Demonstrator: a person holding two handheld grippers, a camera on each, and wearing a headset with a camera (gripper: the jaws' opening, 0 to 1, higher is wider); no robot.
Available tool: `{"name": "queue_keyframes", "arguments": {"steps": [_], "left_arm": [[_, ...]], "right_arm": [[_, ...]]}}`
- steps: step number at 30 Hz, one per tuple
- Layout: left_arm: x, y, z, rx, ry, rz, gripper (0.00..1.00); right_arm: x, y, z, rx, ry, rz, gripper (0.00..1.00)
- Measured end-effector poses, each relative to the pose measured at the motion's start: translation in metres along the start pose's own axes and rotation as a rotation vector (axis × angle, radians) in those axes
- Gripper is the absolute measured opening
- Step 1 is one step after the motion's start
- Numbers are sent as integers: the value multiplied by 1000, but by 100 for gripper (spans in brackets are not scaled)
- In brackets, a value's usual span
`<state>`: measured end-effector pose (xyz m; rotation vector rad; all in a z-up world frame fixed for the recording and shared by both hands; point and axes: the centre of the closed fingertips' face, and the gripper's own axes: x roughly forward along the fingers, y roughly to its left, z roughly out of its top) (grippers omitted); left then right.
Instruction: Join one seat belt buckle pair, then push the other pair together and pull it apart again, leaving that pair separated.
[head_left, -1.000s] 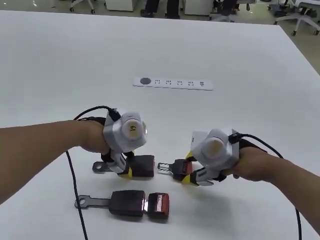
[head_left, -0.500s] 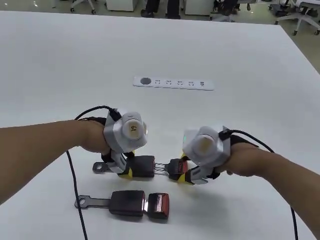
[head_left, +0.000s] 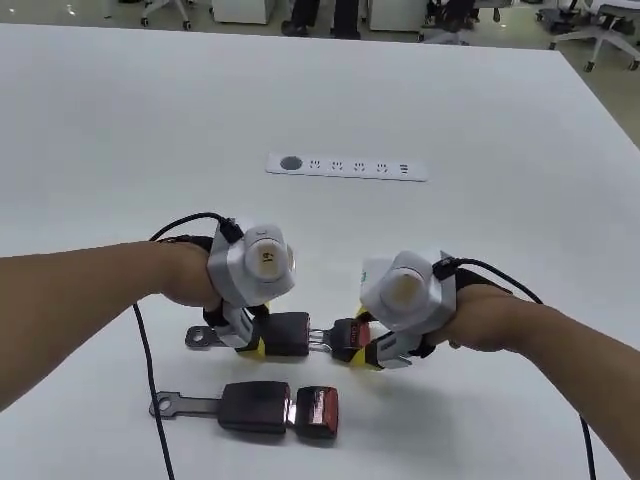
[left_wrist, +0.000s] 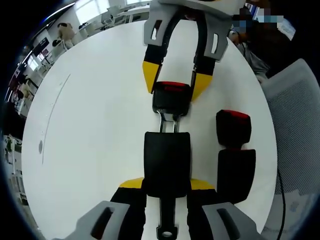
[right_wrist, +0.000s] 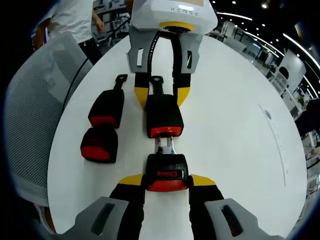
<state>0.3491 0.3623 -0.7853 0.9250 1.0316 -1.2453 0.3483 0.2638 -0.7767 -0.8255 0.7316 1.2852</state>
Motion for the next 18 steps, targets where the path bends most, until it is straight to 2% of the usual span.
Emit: {"name": "queue_keyframes", "arguments": {"steps": [9, 16, 18], "left_arm": [[-2, -2, 2, 3, -14, 4, 32], [-2, -3, 2, 14, -23, 1, 32], [-1, -2, 1, 13, -24, 0, 32]], "right_arm": [[3, 0, 5, -14, -16, -2, 30], [1, 3, 8, -71, -30, -19, 29], [3, 0, 7, -54, -38, -15, 29]]}}
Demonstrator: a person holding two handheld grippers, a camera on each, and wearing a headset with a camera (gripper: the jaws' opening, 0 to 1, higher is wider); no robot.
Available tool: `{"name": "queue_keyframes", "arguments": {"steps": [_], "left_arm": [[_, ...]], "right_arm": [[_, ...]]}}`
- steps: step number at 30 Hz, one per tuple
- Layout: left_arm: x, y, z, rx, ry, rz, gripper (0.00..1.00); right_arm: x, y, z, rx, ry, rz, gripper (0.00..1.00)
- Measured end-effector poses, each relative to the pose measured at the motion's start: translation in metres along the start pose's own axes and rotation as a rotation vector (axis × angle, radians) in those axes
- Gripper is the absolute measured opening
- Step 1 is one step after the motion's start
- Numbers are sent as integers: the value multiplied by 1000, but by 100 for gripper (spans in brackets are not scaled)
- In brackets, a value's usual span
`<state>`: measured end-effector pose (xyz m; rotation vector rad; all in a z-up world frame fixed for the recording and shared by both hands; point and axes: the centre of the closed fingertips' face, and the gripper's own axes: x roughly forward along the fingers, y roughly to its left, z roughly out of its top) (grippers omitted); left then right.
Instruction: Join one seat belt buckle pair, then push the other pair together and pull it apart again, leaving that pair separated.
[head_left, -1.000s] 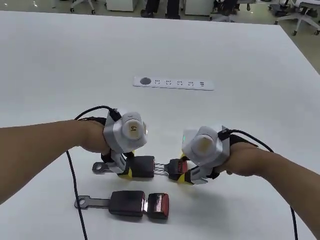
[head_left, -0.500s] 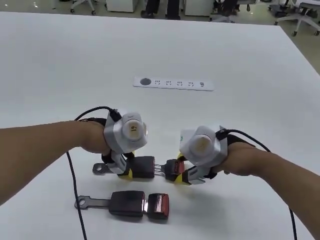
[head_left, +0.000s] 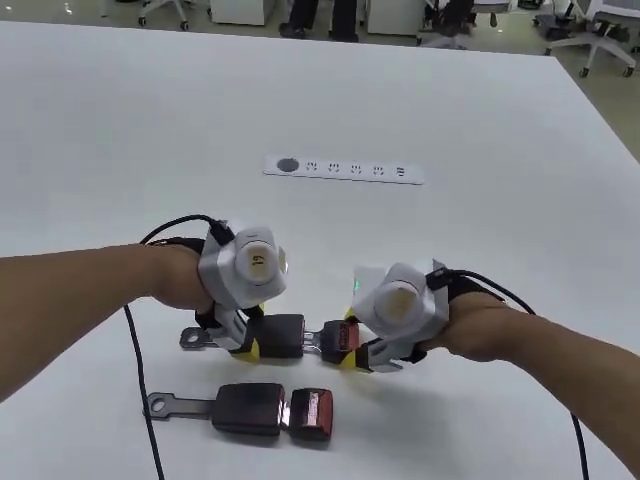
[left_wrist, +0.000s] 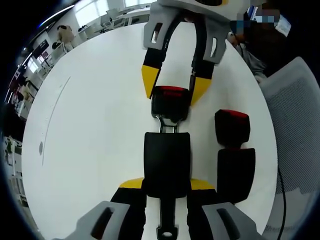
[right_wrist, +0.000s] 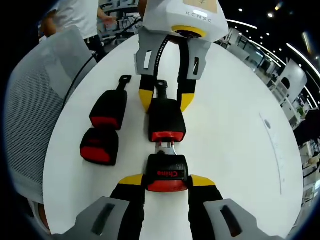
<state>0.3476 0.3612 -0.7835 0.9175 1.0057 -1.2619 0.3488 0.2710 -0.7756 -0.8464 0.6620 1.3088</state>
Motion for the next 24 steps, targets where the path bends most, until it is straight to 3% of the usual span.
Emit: {"name": "queue_keyframes", "arguments": {"steps": [5, 17, 21, 24], "left_arm": [[0, -1, 0, -2, -5, 5, 31], [0, 1, -1, -4, -13, 0, 31], [0, 0, 0, -1, -8, 3, 31], [0, 0, 0, -3, -10, 5, 31]], "right_arm": [[1, -2, 3, 28, 3, 3, 29], [3, -2, 11, 8, 23, 21, 28], [16, -4, 18, 17, 25, 15, 28], [12, -4, 17, 13, 30, 19, 28]]}}
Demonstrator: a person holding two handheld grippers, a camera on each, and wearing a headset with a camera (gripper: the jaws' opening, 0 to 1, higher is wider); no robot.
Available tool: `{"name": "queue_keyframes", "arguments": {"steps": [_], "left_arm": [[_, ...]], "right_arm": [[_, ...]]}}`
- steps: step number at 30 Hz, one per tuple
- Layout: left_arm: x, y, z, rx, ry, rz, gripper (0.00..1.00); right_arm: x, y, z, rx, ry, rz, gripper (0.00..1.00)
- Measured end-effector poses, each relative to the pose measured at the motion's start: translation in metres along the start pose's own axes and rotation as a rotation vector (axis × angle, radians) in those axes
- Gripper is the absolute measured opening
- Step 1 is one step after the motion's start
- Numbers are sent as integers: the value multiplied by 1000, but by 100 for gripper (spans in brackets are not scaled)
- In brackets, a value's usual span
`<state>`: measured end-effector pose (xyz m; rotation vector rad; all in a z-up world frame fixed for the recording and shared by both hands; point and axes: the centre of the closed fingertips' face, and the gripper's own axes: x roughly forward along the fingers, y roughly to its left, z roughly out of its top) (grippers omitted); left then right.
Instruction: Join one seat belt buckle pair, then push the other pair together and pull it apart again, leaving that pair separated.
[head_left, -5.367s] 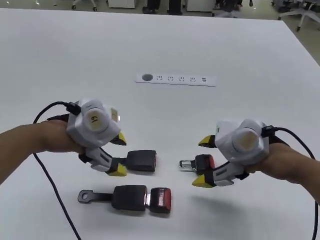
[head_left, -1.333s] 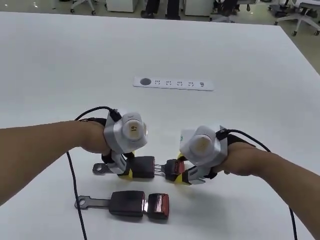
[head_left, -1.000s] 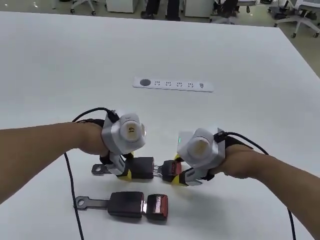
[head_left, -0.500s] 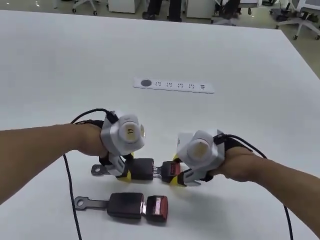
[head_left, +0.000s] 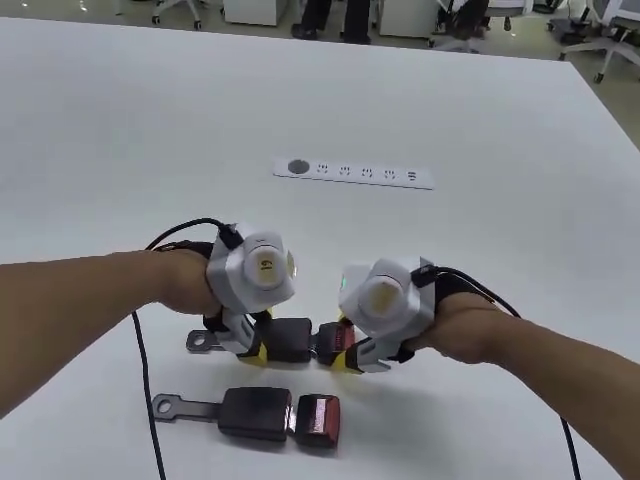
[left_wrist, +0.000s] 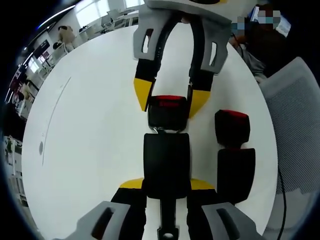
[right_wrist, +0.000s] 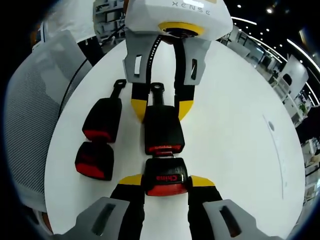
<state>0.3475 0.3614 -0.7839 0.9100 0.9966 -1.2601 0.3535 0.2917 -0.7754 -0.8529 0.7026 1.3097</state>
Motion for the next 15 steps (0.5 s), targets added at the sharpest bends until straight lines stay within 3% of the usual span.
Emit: {"name": "queue_keyframes", "arguments": {"steps": [5, 7, 9, 15], "left_arm": [[1, 0, 1, 7, 16, -3, 31], [1, 1, 0, 11, 20, -5, 31], [1, 1, 0, 9, 17, -4, 31], [1, 0, 0, 7, 15, -8, 32]], "right_arm": [[1, 0, 0, 4, 7, -2, 28], [-7, 4, 3, 3, 4, -4, 29], [1, 0, -1, 0, 1, -4, 29], [2, -1, -3, -1, -1, -3, 30]]}}
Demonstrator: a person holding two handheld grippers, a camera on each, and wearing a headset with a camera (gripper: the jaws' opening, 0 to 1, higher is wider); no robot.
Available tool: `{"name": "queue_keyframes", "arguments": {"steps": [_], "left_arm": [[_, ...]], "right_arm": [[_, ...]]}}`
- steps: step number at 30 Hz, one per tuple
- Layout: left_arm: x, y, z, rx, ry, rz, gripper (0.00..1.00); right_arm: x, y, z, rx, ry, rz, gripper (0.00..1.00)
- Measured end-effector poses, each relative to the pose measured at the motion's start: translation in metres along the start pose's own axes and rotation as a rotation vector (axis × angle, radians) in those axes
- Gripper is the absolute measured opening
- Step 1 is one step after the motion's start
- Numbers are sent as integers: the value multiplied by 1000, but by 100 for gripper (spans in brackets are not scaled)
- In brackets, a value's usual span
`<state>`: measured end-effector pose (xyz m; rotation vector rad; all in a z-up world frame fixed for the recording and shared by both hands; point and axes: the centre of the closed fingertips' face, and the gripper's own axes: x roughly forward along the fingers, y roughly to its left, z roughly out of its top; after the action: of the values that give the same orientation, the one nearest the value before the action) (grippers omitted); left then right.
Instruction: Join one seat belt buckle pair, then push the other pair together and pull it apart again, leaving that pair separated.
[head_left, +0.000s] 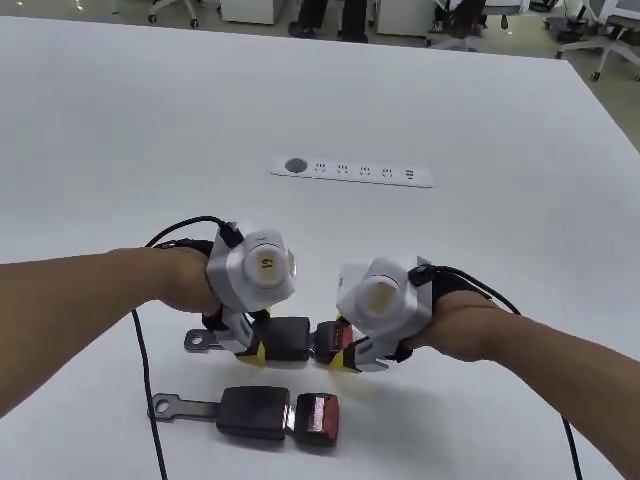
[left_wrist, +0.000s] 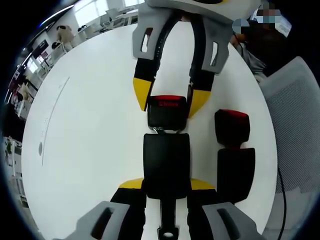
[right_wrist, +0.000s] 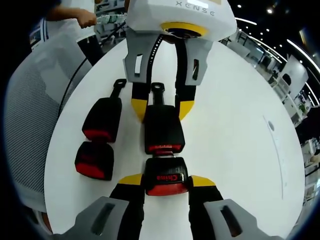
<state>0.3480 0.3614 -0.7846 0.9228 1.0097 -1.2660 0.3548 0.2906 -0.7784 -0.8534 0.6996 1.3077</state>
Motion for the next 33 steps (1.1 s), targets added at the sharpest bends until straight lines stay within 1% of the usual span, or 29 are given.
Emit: {"name": "queue_keyframes", "arguments": {"steps": [2, 4, 5, 7, 8, 9, 13, 14, 17, 20, 22, 24, 28, 30, 31, 33], "left_arm": [[0, 0, 0, 2, 6, -2, 32], [0, -1, 0, 6, 14, -5, 32], [0, -1, 0, 3, 17, -5, 32], [-1, -2, 1, 9, 23, -7, 32], [0, -1, 1, 7, 25, -7, 32], [0, -1, 1, 7, 27, -8, 32], [-1, -1, 0, 7, 32, -6, 33], [0, -1, 0, 6, 35, -5, 33], [0, -1, 0, 11, 40, -6, 33], [-1, -3, 1, 17, 41, -7, 33], [-1, -3, 1, 16, 37, -6, 33], [-1, -3, 1, 13, 31, -5, 33], [0, -2, 0, 11, 26, -4, 33], [-1, -1, -1, 8, 27, -2, 34], [-1, -2, 0, 7, 27, -2, 34], [0, -1, -1, 13, 26, 0, 33]], "right_arm": [[-2, 1, 0, -2, -1, 1, 30], [-3, 0, -7, -6, 23, 0, 30], [-5, 0, -7, -12, 12, 1, 30], [-8, 0, -13, -9, 24, 3, 30], [-9, -1, -14, -4, 20, 2, 30], [-10, 0, -14, -7, 10, 1, 31], [-11, 1, -12, -2, 2, 3, 31], [-11, 2, -14, -12, 10, 9, 31], [-11, 2, -14, -11, 9, 9, 31], [-10, 1, -16, -12, 16, 10, 31], [-14, 3, -17, -6, 23, 12, 31], [-16, 3, -21, -12, 29, 15, 31], [-15, -1, -31, -6, 47, 16, 31], [-19, -2, -35, 2, 54, 12, 31], [-24, 0, -35, 1, 57, 12, 31], [-25, 0, -38, 0, 63, 12, 31]]}}
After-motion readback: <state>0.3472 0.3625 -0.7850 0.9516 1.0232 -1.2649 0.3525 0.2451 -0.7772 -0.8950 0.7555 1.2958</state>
